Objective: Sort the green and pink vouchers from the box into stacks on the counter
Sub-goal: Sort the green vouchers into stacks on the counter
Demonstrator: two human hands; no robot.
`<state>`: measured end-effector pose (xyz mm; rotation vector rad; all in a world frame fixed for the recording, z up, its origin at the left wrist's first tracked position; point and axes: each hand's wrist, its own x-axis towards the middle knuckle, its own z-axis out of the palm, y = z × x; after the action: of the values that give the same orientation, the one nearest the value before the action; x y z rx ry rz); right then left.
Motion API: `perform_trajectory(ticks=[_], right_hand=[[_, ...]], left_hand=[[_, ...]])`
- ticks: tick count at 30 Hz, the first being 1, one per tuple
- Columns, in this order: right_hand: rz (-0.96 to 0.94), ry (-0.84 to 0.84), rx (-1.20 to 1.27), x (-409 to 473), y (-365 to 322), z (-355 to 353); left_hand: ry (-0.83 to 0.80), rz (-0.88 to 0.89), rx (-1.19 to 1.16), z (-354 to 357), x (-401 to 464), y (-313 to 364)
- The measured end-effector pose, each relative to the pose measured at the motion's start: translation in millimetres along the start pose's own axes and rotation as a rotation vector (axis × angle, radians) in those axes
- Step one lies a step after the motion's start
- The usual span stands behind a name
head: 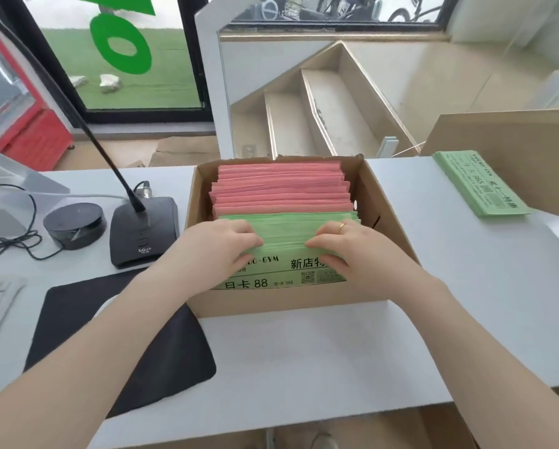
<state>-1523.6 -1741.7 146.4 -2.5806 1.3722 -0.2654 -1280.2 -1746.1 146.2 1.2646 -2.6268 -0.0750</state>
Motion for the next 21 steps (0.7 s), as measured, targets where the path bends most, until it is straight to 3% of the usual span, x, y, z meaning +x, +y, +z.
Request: perform_trajectory(ticks=[12,16,21], right_hand=[[0.162,-0.049,-0.008,-0.9,-15.3,1.9],[0.122,0.011,-0.058,-0.9,-17.6,1.9],[0.165,-0.040,-0.006,0.4,-23.6,0.6]], left_hand=[[0.046,0.120,-0.107,9.2,-9.0,-6.4],[0.025,0.076,-0.128,6.3,-11.8,-2.5],[-0.108,-0.097,-0.178,4.3,-9.0,3.7]])
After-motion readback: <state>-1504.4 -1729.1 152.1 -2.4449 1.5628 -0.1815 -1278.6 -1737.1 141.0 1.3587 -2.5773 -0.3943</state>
